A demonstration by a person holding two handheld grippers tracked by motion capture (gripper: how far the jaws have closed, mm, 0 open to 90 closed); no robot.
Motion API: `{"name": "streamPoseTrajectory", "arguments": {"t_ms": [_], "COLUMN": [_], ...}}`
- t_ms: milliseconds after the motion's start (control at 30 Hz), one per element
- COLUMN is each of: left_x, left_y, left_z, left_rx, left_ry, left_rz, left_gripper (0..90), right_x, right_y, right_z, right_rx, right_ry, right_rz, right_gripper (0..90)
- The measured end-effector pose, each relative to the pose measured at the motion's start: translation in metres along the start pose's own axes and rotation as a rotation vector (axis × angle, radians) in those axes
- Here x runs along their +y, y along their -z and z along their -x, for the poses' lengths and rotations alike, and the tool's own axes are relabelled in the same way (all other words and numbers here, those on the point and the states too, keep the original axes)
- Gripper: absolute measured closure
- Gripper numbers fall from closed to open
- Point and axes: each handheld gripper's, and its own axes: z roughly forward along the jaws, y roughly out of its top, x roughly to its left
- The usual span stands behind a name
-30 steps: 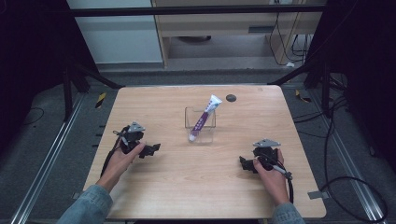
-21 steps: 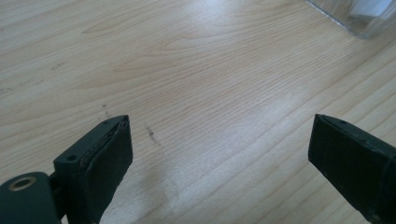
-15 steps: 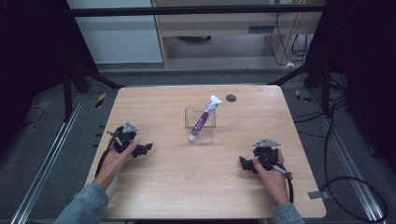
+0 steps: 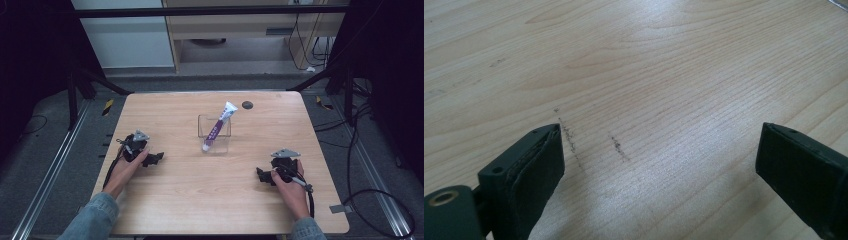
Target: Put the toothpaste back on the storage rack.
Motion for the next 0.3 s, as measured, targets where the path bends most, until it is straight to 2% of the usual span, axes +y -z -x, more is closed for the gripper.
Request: {"name": "streamPoseTrajectory", "arguments": {"t_ms": [100, 300], "left_x": [-0.0022, -0.0044], "left_y": [-0.0048, -0.0091], "left_z": [-0.0015, -0.0037], "left_rx": [-0.001, -0.02], "left_ry": [-0.004, 0.008], "left_rz": [-0.018, 0.001], "left_gripper": [4.5, 0.6], "right_x": [0.0, 0.0], "right_y": [0.0, 0.0], "right_z": [0.0, 0.0], "right_rx": [0.0, 0.0], "right_ry": [0.0, 0.0], "right_rz": [0.0, 0.0], "right_gripper": [2.6, 2.5]}}
